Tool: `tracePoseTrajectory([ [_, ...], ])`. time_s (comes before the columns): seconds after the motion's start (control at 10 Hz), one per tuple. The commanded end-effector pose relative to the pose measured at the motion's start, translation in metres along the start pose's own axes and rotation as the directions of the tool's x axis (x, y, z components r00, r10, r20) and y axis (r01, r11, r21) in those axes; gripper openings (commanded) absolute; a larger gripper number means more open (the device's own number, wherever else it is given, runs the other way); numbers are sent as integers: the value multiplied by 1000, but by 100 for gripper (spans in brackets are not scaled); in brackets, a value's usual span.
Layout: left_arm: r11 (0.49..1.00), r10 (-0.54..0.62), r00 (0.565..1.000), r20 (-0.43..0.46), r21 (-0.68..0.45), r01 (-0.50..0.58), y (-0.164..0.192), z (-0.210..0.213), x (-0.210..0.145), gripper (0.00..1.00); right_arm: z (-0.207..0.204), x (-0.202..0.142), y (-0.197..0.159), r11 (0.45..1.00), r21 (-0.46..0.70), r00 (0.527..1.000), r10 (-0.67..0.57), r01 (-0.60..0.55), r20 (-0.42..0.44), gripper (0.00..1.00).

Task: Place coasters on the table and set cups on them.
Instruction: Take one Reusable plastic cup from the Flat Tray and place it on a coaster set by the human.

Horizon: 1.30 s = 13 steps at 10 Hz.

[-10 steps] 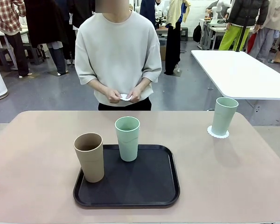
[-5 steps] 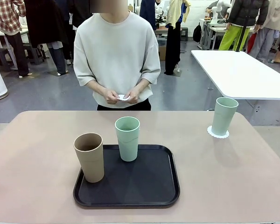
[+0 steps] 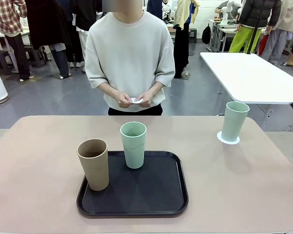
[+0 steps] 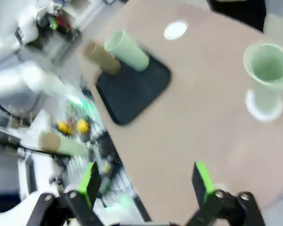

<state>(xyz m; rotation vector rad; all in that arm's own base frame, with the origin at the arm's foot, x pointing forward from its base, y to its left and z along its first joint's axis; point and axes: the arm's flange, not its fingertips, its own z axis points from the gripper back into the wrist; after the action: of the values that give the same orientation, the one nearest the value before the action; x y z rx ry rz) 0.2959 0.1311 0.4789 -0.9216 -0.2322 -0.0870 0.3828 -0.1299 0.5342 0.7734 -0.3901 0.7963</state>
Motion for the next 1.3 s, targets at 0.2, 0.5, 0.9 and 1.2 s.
tracePoseTrajectory([
  [0.2,1000,-6,1000,10,-9,6,0,1,0,100,-74,44,47,859,102,855,510,-501,-97,100],
  [0.5,1000,-6,1000,10,-9,6,0,1,0,100,-132,56,61,794,87,775,606,-601,-180,100],
  [0.9,1000,-6,1000,10,-9,6,0,1,0,100,-118,61,62,805,120,786,593,-581,-175,100],
  [1.2,1000,-6,1000,10,-9,6,0,1,0,100,-121,59,59,802,108,782,597,-588,-179,100],
])
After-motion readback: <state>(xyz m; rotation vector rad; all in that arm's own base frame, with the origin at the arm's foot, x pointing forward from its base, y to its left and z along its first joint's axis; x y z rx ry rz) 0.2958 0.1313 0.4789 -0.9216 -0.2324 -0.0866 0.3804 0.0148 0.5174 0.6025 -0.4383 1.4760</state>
